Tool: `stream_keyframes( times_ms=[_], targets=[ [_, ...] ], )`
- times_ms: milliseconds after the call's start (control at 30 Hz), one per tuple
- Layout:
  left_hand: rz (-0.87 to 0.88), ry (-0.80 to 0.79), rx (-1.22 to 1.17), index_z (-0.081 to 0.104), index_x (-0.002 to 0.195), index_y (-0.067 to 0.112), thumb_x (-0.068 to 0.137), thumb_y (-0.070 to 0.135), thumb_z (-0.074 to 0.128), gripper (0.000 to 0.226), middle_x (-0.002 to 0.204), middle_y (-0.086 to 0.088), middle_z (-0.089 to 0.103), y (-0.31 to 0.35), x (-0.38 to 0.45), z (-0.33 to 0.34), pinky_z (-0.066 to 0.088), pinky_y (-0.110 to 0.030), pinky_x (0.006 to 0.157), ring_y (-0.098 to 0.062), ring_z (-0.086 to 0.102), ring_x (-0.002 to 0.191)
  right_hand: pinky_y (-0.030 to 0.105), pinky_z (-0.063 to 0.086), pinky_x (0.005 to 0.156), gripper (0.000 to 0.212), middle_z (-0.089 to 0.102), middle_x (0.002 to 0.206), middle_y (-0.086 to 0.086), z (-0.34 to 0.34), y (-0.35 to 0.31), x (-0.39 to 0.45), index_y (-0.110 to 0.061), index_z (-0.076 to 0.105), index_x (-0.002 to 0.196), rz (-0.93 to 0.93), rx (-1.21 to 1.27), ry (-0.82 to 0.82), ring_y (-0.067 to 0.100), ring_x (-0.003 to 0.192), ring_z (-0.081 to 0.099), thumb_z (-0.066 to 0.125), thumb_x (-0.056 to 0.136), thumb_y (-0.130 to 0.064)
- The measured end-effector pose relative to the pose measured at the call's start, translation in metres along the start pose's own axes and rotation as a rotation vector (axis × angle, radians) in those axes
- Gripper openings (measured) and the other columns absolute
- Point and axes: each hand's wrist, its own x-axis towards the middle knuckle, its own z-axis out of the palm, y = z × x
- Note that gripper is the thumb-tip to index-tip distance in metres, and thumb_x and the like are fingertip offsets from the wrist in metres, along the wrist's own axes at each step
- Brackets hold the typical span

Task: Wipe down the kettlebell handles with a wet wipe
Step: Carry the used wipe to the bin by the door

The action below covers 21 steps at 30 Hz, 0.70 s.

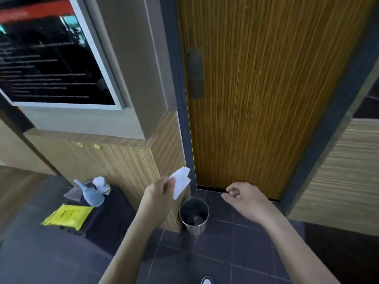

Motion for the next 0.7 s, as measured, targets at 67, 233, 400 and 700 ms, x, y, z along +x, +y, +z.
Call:
stream_keyframes(
  times_ms=[67, 233, 400, 700],
  targets=[
    [0.016, -0.007, -0.006, 0.027, 0.067, 0.019, 0.103, 0.021, 0.046, 0.041, 0.052, 0.011, 0.034, -0.007, 0.041, 0.002, 0.034, -0.019, 0.049, -0.008, 0.032, 0.051, 0.030, 0.054, 0.094, 0.038, 0.065, 0.125, -0.008, 0.003, -0.012, 0.039, -0.026, 0.064, 0.127, -0.001, -0.007, -0.002, 0.008, 0.109, 0.062, 0.060, 0.097, -0.049],
    [0.018, -0.064, -0.006, 0.029, 0.066, 0.017, 0.104, 0.028, 0.047, 0.043, 0.055, 0.010, 0.034, -0.028, 0.120, 0.004, 0.033, -0.026, 0.053, -0.006, 0.032, 0.052, 0.031, 0.053, 0.097, 0.036, 0.066, 0.128, -0.005, 0.009, -0.038, 0.110, -0.024, 0.065, 0.126, 0.018, 0.001, 0.004, 0.010, 0.113, 0.062, 0.060, 0.098, -0.047],
    [0.017, -0.140, 0.059, 0.041, 0.070, 0.012, 0.103, 0.039, 0.047, 0.043, 0.061, 0.006, 0.041, -0.051, 0.188, 0.021, 0.037, -0.030, 0.055, -0.010, 0.041, 0.056, 0.025, 0.050, 0.095, 0.046, 0.065, 0.134, -0.004, 0.006, -0.041, 0.155, -0.022, 0.062, 0.134, 0.085, 0.008, 0.028, 0.010, 0.117, 0.062, 0.060, 0.098, -0.050],
    [0.245, -0.281, 0.138, 0.049, 0.069, 0.038, 0.102, 0.026, 0.059, 0.036, 0.061, 0.014, 0.046, -0.087, 0.292, 0.064, 0.035, -0.020, 0.056, -0.005, 0.049, 0.060, 0.025, 0.048, 0.088, 0.048, 0.064, 0.133, -0.005, 0.013, -0.043, 0.228, -0.023, 0.060, 0.136, 0.254, 0.045, 0.104, 0.008, 0.111, 0.060, 0.058, 0.097, -0.052]
  ],
)
